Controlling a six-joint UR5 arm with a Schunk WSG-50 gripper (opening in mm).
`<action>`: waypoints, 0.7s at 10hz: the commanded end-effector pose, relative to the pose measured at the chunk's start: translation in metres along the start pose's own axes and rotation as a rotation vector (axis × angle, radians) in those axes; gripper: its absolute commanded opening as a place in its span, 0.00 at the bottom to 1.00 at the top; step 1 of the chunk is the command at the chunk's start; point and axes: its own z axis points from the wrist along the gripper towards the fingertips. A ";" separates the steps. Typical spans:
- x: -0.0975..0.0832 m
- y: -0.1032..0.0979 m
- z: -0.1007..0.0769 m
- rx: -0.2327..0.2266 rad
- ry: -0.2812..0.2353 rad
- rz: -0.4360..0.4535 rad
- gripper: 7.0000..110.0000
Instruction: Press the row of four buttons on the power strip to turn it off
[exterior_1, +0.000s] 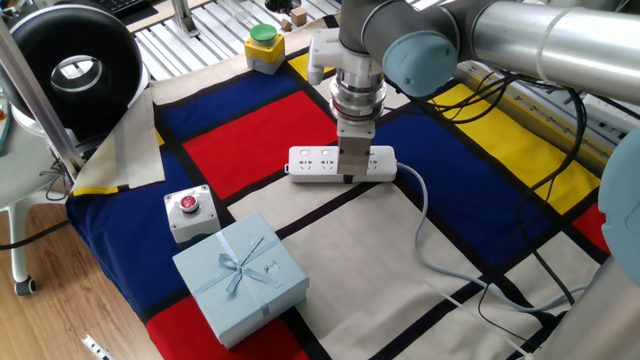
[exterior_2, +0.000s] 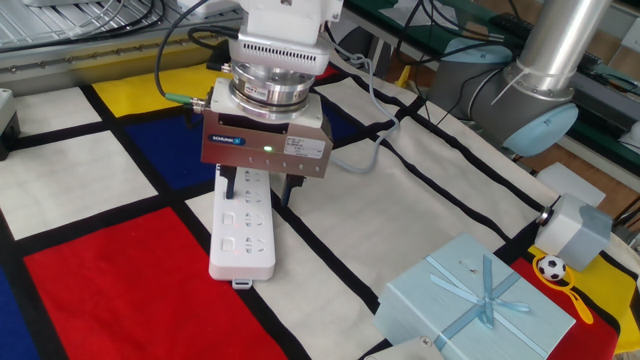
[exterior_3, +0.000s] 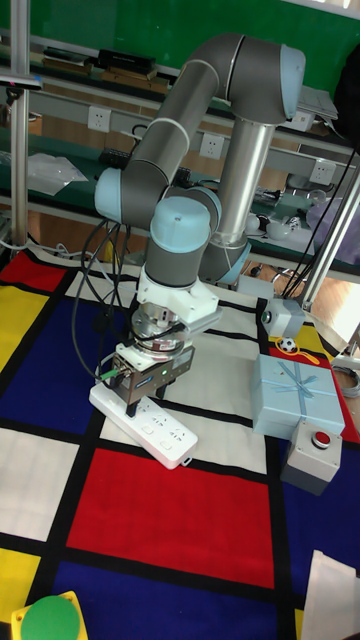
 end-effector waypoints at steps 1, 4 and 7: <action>-0.002 0.001 -0.001 -0.007 -0.010 0.007 0.57; -0.003 0.001 -0.003 -0.010 -0.011 0.007 0.57; -0.003 0.002 -0.003 -0.013 -0.012 0.007 0.57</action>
